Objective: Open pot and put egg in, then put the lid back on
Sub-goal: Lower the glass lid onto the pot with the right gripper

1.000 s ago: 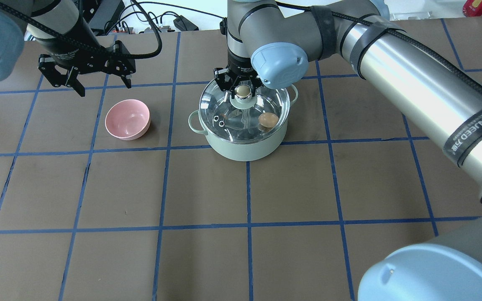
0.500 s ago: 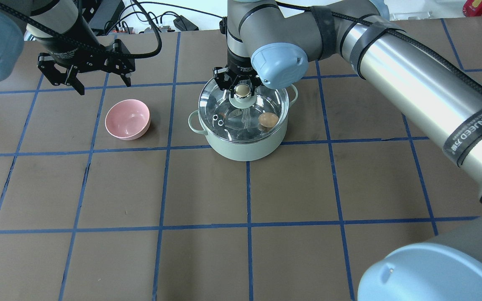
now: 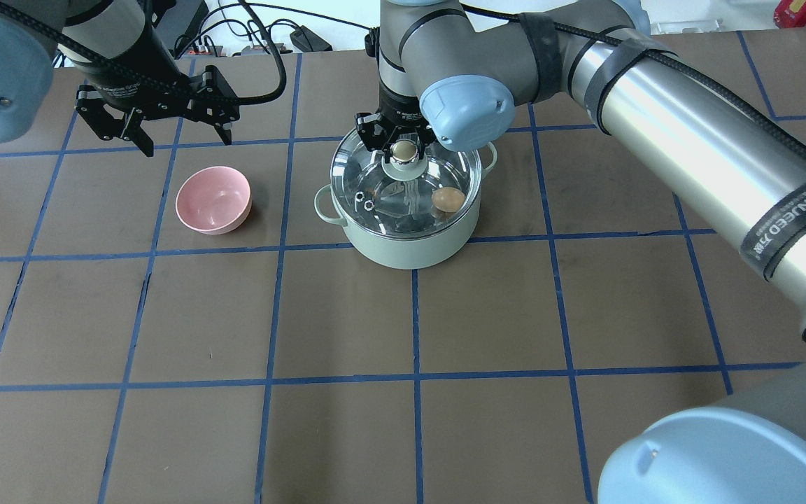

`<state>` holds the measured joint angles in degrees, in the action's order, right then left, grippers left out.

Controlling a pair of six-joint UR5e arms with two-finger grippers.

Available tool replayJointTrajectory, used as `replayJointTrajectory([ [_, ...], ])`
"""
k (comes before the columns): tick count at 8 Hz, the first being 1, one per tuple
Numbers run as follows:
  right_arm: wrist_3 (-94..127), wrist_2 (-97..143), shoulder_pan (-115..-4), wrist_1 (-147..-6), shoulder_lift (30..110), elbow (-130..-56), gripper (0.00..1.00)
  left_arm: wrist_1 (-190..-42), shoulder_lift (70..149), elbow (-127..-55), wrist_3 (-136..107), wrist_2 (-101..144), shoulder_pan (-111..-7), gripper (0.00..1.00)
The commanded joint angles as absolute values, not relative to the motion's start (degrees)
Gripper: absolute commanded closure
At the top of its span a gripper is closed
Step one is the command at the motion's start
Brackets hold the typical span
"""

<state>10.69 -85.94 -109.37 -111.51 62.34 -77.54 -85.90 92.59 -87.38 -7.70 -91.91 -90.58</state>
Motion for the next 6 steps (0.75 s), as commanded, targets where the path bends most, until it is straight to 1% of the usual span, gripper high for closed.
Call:
replayJointTrajectory([
  [1, 10.2, -85.9, -109.3, -111.6, 62.5, -78.2, 0.79, -85.9, 92.0, -87.3, -7.2, -91.9, -93.0, 0.0],
  [2, 9.9, -86.0, -109.2, -111.5, 63.3, -78.2, 0.01, -85.9, 91.5, -87.2, -6.5, -91.6, -92.9, 0.0],
  [4, 9.9, -86.0, -107.9, -110.1, 66.6, -78.3, 0.0, -85.9, 90.6, -87.1, -5.3, -91.5, -92.6, 0.0],
  [6, 9.9, -86.0, -104.9, -104.7, 70.2, -78.3, 0.0, -85.9, 90.6, -87.3, -5.1, -91.5, -92.8, 0.0],
])
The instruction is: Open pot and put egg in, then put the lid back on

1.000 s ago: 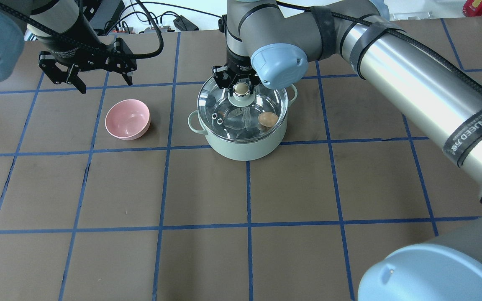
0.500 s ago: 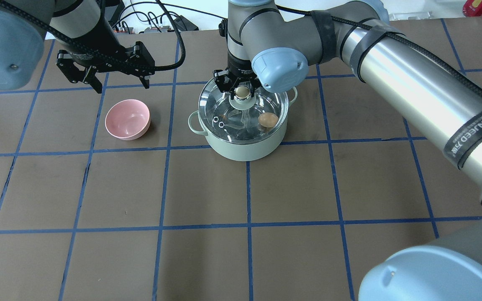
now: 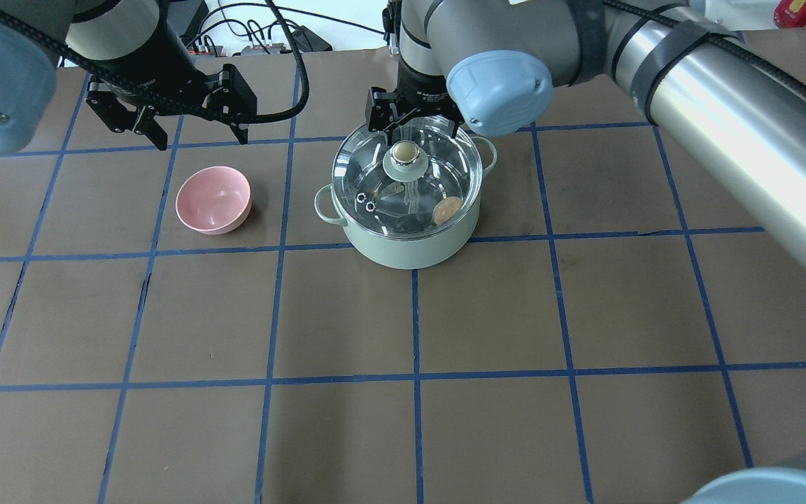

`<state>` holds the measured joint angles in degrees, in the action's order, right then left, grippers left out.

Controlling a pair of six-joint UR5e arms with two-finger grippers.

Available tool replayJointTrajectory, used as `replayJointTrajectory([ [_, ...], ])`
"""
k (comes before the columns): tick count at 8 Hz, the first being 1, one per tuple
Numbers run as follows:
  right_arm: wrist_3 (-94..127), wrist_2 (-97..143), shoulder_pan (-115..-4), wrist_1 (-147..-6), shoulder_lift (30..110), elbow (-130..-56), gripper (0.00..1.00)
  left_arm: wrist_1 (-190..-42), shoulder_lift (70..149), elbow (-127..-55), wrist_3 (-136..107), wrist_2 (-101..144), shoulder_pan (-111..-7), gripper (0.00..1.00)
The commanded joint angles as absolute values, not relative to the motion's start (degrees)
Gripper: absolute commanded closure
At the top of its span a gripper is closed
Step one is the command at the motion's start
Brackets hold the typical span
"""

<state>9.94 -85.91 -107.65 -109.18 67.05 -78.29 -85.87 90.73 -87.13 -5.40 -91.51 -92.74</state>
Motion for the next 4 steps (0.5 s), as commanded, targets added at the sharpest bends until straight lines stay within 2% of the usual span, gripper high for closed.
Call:
replayJointTrajectory([
  [1, 9.8, -86.0, -100.5, -99.6, 72.4, -78.5, 0.0, -85.9, 90.6, -87.4, -5.1, -91.5, -92.8, 0.0],
  [4, 0.8, -92.7, -87.9, -94.1, 78.9, -80.6, 0.0, -85.8, 90.6, -87.3, -5.4, -91.4, -92.9, 0.0],
])
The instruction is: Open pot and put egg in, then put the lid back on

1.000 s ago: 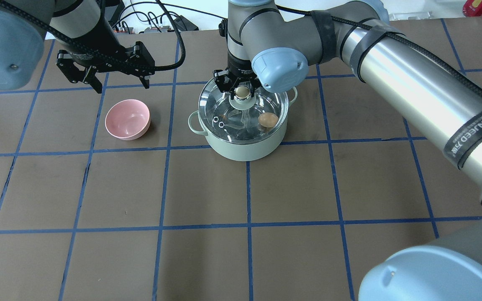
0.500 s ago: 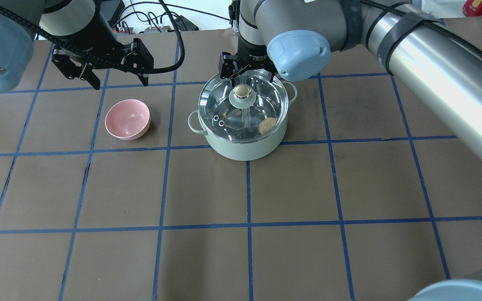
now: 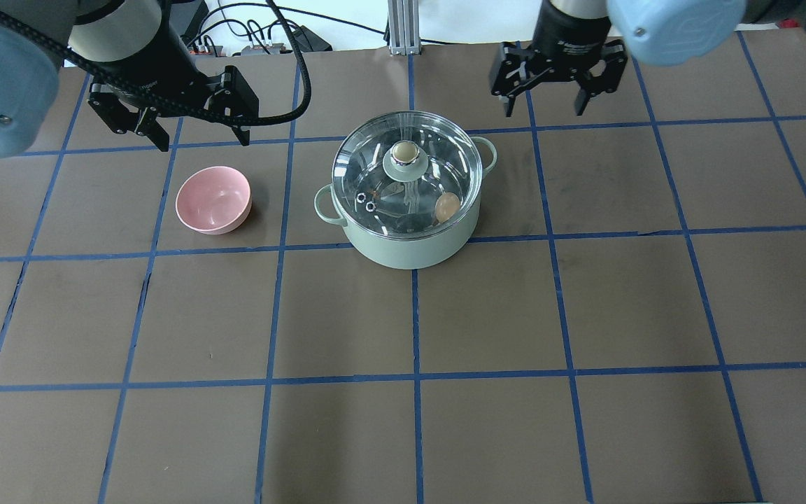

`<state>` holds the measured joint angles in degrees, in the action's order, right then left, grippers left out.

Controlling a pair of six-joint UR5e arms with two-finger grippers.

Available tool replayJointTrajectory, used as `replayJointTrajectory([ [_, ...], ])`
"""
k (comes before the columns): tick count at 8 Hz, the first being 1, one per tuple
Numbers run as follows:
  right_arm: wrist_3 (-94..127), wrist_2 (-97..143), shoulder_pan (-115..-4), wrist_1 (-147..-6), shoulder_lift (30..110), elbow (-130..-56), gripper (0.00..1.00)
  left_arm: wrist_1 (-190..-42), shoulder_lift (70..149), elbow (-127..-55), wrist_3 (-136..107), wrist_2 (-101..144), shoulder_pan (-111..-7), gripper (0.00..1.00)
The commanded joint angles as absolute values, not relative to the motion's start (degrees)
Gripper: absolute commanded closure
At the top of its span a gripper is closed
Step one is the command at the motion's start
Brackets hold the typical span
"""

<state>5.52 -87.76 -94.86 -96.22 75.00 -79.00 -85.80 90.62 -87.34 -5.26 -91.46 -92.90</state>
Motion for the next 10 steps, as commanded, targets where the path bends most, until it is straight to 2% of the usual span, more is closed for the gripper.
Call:
replayJointTrajectory([
  [1, 0.8, -93.7, -85.9, -93.7, 80.4, -81.3, 0.0, -85.3, 90.6, -87.2, -5.4, -91.5, -92.9, 0.0],
  [10, 0.8, -90.4, -87.7, -92.2, 82.4, -83.7, 0.0, -85.3, 90.1, -87.1, -5.6, -92.1, -93.0, 0.0],
])
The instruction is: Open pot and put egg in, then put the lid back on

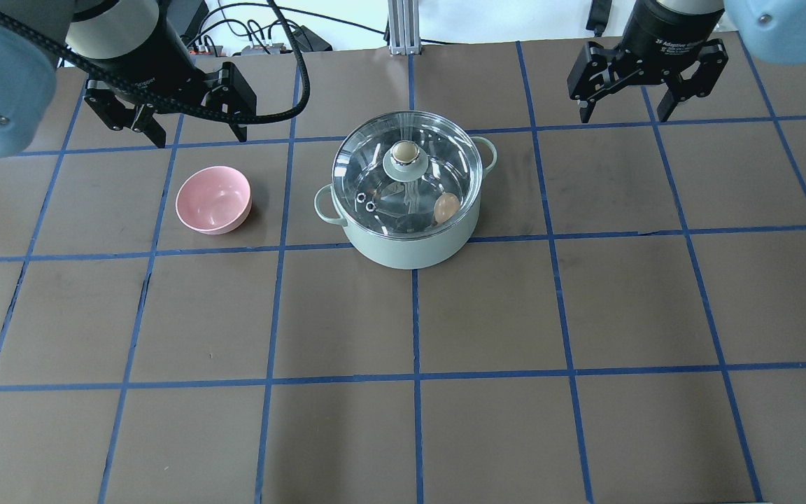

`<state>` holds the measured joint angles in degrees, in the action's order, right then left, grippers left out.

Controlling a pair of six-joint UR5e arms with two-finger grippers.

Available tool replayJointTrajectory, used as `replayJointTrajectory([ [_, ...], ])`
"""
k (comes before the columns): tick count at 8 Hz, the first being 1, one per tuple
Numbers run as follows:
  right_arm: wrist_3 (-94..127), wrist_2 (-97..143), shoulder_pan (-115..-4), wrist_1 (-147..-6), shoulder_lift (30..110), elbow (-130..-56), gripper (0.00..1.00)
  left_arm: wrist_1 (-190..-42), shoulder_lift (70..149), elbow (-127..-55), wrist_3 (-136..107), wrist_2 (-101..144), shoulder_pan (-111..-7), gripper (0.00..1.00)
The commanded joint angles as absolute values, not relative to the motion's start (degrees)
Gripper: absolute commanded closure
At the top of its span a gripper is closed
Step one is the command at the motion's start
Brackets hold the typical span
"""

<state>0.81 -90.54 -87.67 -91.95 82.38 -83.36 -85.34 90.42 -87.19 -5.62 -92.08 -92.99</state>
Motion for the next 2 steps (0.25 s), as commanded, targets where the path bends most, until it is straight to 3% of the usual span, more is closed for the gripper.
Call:
replayJointTrajectory([
  [1, 0.7, -90.6, -87.7, -92.2, 82.4, -83.7, 0.0, -85.3, 90.1, -87.1, -5.5, -92.1, -92.9, 0.0],
  [2, 0.7, -90.9, -87.7, -92.7, 82.4, -83.8, 0.0, -85.3, 90.0, -87.1, -5.5, -92.1, -92.9, 0.0],
])
